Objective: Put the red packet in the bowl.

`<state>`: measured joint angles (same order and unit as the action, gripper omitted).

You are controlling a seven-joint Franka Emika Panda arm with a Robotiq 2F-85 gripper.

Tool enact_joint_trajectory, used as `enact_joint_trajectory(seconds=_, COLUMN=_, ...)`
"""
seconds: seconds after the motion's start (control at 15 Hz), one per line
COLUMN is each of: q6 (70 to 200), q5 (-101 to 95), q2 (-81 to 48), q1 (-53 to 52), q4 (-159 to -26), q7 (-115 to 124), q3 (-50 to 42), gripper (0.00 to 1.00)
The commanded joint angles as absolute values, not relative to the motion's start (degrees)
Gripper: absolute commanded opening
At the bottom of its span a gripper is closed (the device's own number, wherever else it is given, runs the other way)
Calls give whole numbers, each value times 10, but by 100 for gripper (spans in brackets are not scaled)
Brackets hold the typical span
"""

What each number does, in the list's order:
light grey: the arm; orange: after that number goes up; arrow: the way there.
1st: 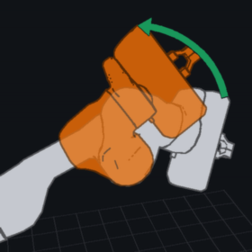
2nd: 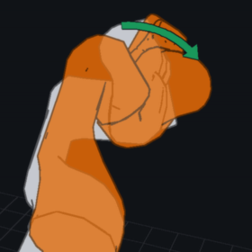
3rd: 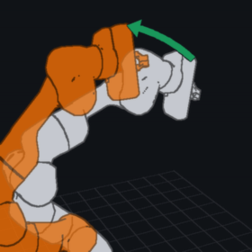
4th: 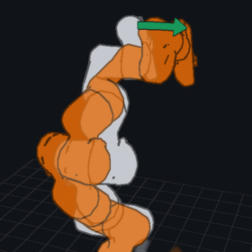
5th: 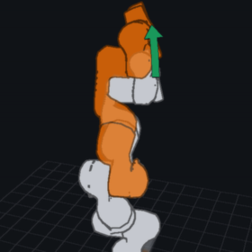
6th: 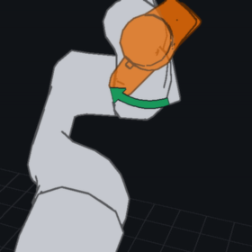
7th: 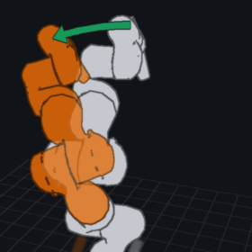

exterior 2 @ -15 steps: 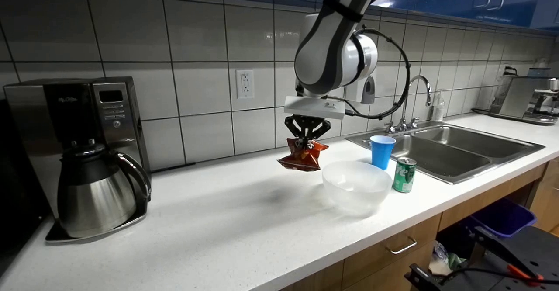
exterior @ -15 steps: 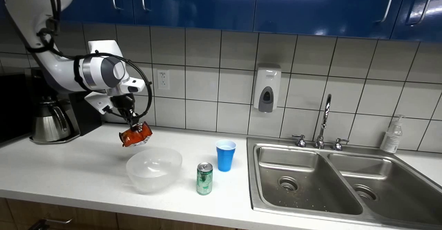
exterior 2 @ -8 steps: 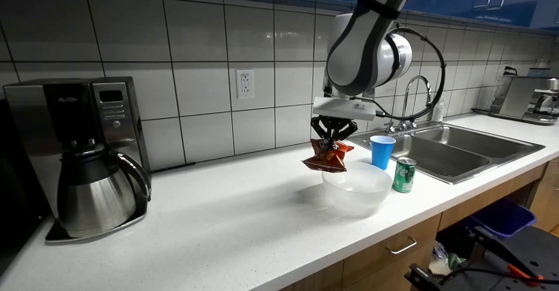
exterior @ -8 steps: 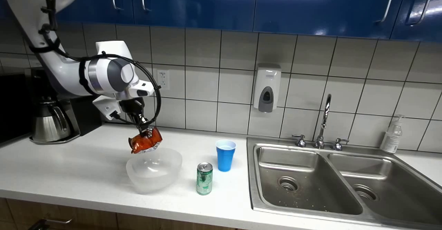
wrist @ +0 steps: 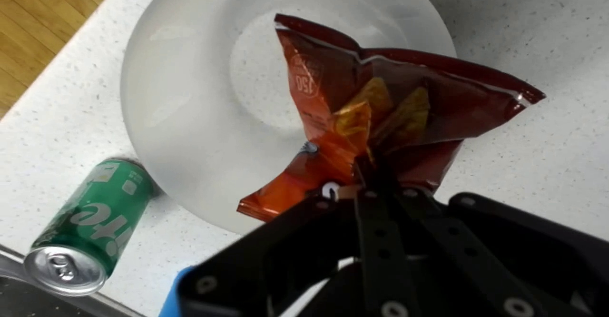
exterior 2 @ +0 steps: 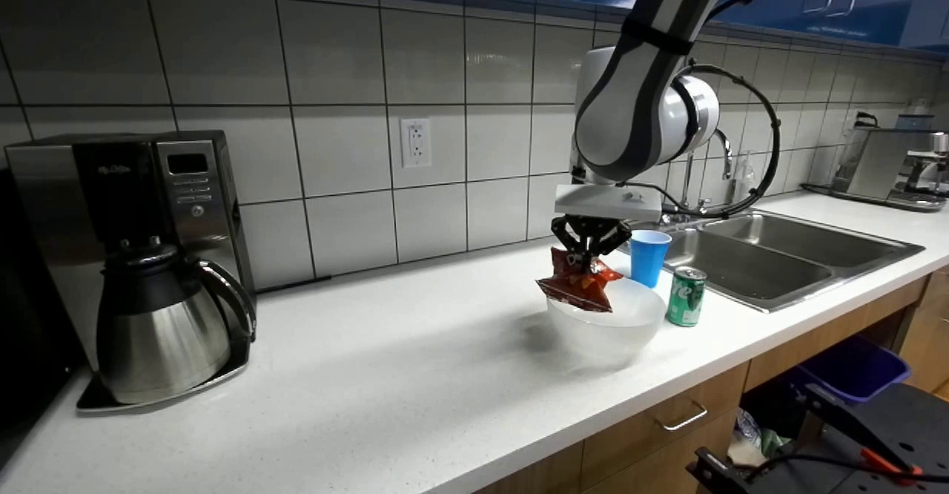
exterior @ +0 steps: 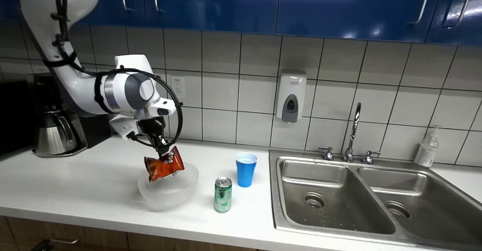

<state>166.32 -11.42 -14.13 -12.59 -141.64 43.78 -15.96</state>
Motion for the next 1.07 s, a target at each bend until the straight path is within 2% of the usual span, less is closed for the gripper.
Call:
enact_joint_trajectory(seconds=0.0, q6=1666, q5=-110, q2=-170, q1=-114, q4=-1403, q7=424, q3=-148, gripper=0)
enact_joint_trajectory(seconds=0.53, q6=1657, q5=-94, q2=-216, q1=-117, q4=-1390, q7=408, q3=-152, gripper=0)
enact_joint_trajectory(seconds=0.6, q6=1656, q5=-93, q2=-219, q1=-118, q4=-1388, q7=407, q3=-154, gripper=26)
enact_joint_trajectory(seconds=0.73, q6=1656, q5=-88, q2=-220, q1=-118, q4=-1387, q7=402, q3=-154, gripper=34)
enact_joint_trajectory(seconds=1.0, q6=1658, q5=-83, q2=-215, q1=-120, q4=-1391, q7=395, q3=-156, gripper=64)
